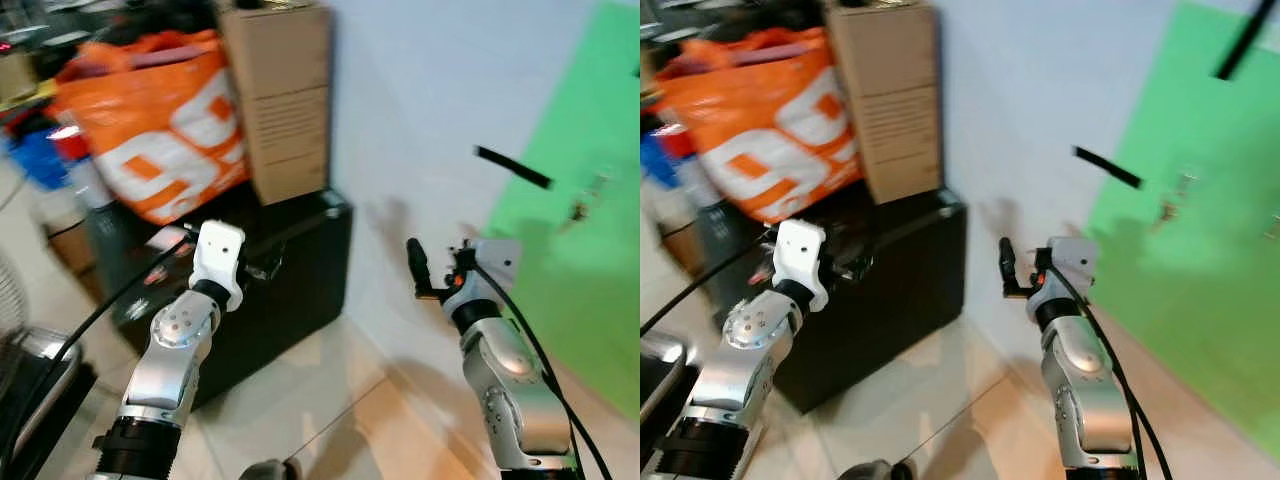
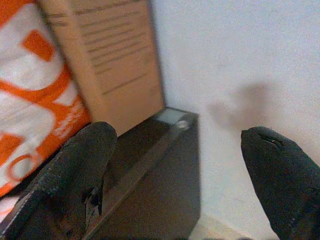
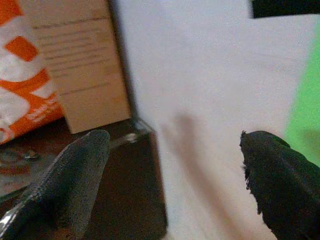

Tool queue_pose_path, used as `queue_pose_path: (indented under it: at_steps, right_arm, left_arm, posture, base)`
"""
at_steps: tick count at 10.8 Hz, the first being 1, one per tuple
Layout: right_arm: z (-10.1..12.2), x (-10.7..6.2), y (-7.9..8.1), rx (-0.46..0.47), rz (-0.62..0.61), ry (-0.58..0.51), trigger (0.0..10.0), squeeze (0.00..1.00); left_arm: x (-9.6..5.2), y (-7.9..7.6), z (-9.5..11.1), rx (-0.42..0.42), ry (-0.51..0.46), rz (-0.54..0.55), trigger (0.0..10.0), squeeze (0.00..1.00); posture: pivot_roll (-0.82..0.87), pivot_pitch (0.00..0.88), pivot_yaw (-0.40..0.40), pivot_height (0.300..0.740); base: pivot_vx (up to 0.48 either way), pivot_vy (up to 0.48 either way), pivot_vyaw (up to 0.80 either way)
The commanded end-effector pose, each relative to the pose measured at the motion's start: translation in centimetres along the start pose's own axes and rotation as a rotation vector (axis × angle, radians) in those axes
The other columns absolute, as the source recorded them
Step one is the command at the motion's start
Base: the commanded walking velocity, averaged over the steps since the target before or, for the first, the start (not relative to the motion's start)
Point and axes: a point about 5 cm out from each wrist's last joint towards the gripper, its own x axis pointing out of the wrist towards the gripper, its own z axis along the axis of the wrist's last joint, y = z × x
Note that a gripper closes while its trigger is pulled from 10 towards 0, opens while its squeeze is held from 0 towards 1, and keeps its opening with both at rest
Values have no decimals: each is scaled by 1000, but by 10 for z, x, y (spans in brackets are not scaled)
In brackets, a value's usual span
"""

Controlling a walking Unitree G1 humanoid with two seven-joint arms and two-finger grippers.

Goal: Hang keys on a hook

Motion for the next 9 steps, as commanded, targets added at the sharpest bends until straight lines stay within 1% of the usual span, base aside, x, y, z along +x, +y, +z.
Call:
queue_pose_path:
  at_steps: [1, 4, 6, 7, 8, 9]
  right_arm:
    - [-6, -1, -2, 11, 1, 35, 10000, 1000]
    - [-8, -2, 4, 7, 46, 42, 10000, 1000]
    - [-10, -4, 7, -12, 70, 51, 10000, 1000]
    - [-11, -5, 5, -41, 45, 46, 10000, 1000]
    - [-12, -5, 2, -153, 31, 42, 10000, 1000]
    - [-12, -6, 4, -113, 61, 39, 10000, 1000]
  left_arm:
    - [-2, 1, 4, -1, -9, 1, 10000, 514]
    - [-5, 4, 2, 0, -3, 8, 10000, 522]
    - [-7, 5, 2, 0, 1, 6, 10000, 525]
    - [-7, 5, 2, 2, 6, 1, 10000, 525]
    - [-8, 5, 2, 3, 7, 1, 10000, 525]
    - [-8, 6, 2, 5, 10, 1, 10000, 525]
  posture:
    - [-47, 0, 32, 740]
    - [-40, 0, 30, 740]
    - [-40, 0, 34, 740]
    - [-39, 0, 36, 740]
    - [-38, 0, 35, 740]
    - [-38, 0, 37, 740]
  base:
    - [315, 0, 0]
    - [316, 0, 0]
    - [319, 0, 772]
    - [322, 0, 775]
    - [319, 0, 775]
    - [322, 0, 706]
